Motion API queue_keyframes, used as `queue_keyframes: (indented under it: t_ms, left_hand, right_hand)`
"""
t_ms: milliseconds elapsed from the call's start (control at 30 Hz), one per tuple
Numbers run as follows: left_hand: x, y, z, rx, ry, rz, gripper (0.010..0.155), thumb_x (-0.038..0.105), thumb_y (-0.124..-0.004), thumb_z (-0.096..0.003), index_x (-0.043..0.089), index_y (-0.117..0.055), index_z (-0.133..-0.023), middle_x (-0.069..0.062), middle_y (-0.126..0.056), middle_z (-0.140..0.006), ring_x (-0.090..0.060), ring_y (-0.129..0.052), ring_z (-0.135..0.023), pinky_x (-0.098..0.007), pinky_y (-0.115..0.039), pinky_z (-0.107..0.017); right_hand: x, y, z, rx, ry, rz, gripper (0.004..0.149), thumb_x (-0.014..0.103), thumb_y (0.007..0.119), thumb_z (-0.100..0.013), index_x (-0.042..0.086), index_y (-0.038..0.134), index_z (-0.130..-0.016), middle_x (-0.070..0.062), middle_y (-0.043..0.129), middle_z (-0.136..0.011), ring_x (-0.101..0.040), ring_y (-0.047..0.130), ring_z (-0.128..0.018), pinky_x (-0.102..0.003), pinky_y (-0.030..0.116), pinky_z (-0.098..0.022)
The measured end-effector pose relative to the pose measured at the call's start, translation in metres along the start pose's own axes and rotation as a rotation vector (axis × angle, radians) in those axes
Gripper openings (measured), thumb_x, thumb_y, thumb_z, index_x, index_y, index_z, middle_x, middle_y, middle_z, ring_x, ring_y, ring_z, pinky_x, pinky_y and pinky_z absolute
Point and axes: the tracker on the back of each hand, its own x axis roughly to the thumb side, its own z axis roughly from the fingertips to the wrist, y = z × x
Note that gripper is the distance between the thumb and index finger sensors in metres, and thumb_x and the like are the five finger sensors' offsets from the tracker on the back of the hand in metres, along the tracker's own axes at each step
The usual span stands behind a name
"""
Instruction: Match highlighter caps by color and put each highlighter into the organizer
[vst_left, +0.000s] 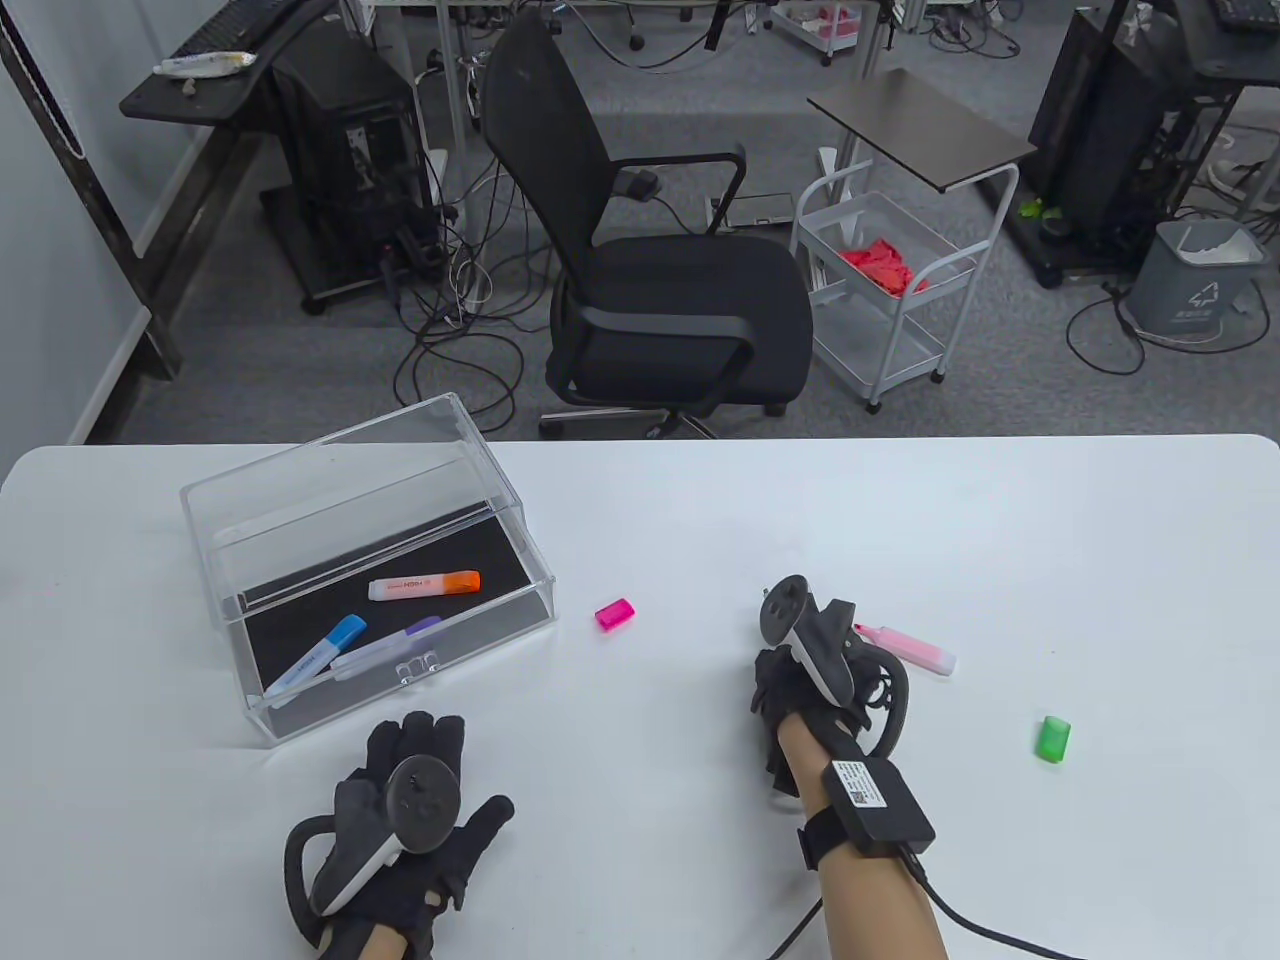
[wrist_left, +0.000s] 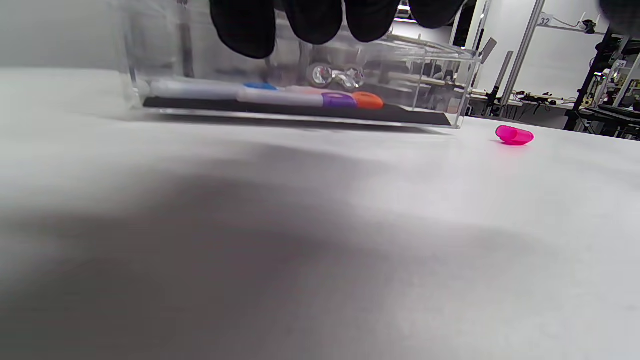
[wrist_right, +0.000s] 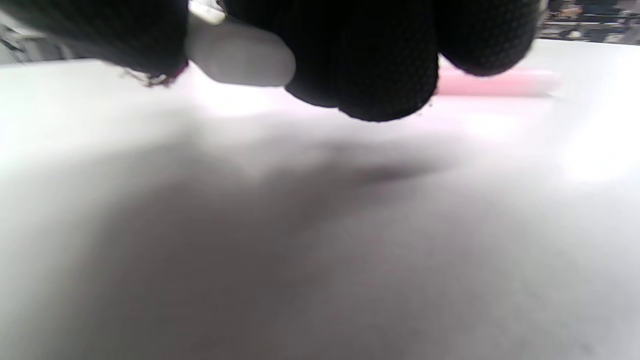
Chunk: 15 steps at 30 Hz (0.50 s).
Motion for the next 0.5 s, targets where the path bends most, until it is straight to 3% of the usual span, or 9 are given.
queue_keyframes:
  t_ms: [200,500]
  left_hand:
    - [-0.001,-0.006,-0.003,-0.060,-0.079,0.223,0.093,0.084,-0.048,-0.0392,0.035,-0.023,-0.113,0.003,-0.028,-0.122,-0.036,-0.038,-0.120,-0.056,-0.052,-0.081]
    - [0.000,-0.006,-0.002,-0.090,-0.225,0.649,0.093,0.084,-0.049,-0.0409,0.030,-0.029,-0.114,-0.001,-0.036,-0.121,-0.039,-0.049,-0.118,-0.056,-0.058,-0.079]
  right_hand:
    - [0.021,-0.018,0.040,-0.035,-0.224,-0.067,0.061,0.048,0.083,-0.038,0.015,0.069,-0.088,-0.007,0.088,-0.077,-0.030,0.093,-0.064,-0.059,0.072,-0.054]
    - [0.066,-0.034,0.127,-0.195,-0.606,-0.114,0.062,0.049,0.084,-0.037,0.016,0.069,-0.088,-0.006,0.087,-0.077,-0.029,0.092,-0.064,-0.059,0.072,-0.055]
